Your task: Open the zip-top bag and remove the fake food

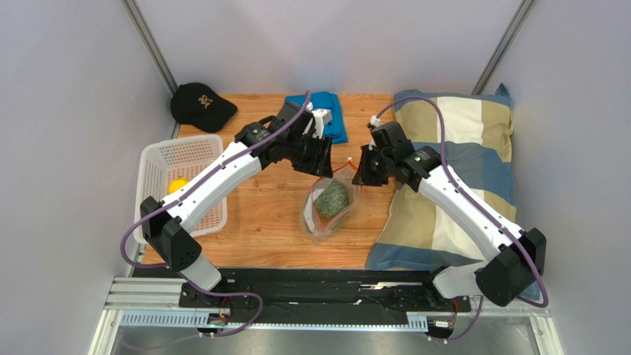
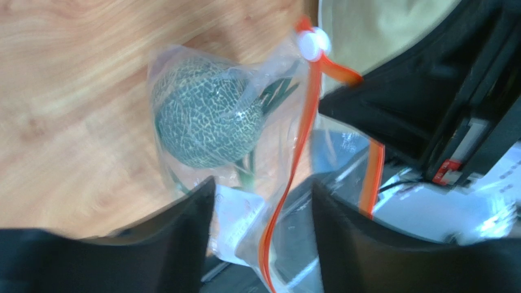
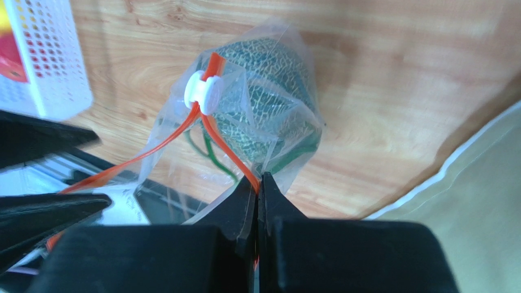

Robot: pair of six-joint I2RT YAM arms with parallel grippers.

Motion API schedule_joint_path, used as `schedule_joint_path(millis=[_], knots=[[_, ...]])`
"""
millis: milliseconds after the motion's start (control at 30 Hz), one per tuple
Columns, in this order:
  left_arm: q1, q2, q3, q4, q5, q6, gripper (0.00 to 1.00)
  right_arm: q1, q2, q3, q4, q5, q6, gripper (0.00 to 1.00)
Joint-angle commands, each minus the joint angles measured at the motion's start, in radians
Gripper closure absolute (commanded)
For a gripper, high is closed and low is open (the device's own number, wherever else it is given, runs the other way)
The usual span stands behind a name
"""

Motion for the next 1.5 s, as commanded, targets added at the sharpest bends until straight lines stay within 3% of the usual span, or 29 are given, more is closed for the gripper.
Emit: schedule_joint_path(millis=[0, 33, 133, 300, 400, 467, 500, 600, 667, 700, 733, 767, 900, 967, 1100, 1300, 1467], knots=[[-0.002, -0.061, 0.063, -0.081, -0.093, -0.122, 0.26, 0.012, -0.139, -0.061, 0.034, 0.068, 0.417, 1.00], [-0.003, -0.075, 0.051, -0.080, -0.093, -0.128, 0.19, 0.019, -0.161, -0.087, 0.074, 0.098, 0.454, 1.00], [-0.009, -0.139, -0.026, -0.091, -0.099, -0.150, 0.17, 0.033, -0.222, -0.174, 0.125, 0.142, 0.573, 1.00], [-0.038, -0.207, -0.155, -0.056, 0.012, -0.206, 0.23, 0.058, -0.254, -0.246, 0.152, 0.139, 0.681, 0.97], [-0.083, -0.204, -0.186, -0.037, 0.007, -0.214, 0.25, 0.071, -0.261, -0.262, 0.172, 0.139, 0.703, 0.96], [-0.085, -0.192, -0.198, -0.034, -0.004, -0.208, 0.32, 0.081, -0.264, -0.259, 0.165, 0.139, 0.703, 0.95], [-0.085, -0.169, -0.196, -0.052, -0.009, -0.202, 0.42, 0.081, -0.268, -0.259, 0.160, 0.139, 0.701, 0.95], [-0.085, -0.146, -0.199, -0.071, -0.012, -0.182, 0.52, 0.081, -0.285, -0.268, 0.151, 0.156, 0.686, 0.93], [-0.085, -0.150, -0.222, -0.060, -0.015, -0.173, 0.64, 0.082, -0.294, -0.277, 0.155, 0.153, 0.672, 0.89], [-0.085, -0.153, -0.227, -0.066, -0.030, -0.170, 0.86, 0.082, -0.297, -0.276, 0.157, 0.152, 0.645, 0.87], [-0.086, -0.155, -0.226, -0.075, -0.050, -0.162, 0.97, 0.081, -0.299, -0.273, 0.158, 0.148, 0.623, 0.80], [-0.085, -0.155, -0.210, -0.083, -0.087, -0.127, 1.00, 0.081, -0.304, -0.262, 0.158, 0.148, 0.590, 0.76], [-0.085, -0.130, -0.149, -0.100, -0.136, 0.034, 1.00, 0.076, -0.307, -0.213, 0.135, 0.161, 0.352, 0.52], [-0.085, -0.129, -0.120, -0.094, -0.162, 0.123, 1.00, 0.056, -0.304, -0.187, 0.125, 0.087, 0.153, 0.49], [-0.085, -0.149, -0.091, -0.043, -0.179, 0.236, 1.00, 0.047, -0.281, -0.109, 0.063, 0.072, -0.096, 0.30], [-0.086, -0.165, -0.072, -0.020, -0.150, 0.336, 1.00, 0.030, -0.230, 0.023, 0.054, 0.041, -0.335, 0.19], [-0.085, -0.190, -0.086, 0.006, -0.135, 0.381, 1.00, 0.030, -0.160, 0.039, 0.134, -0.164, -0.470, 0.20]])
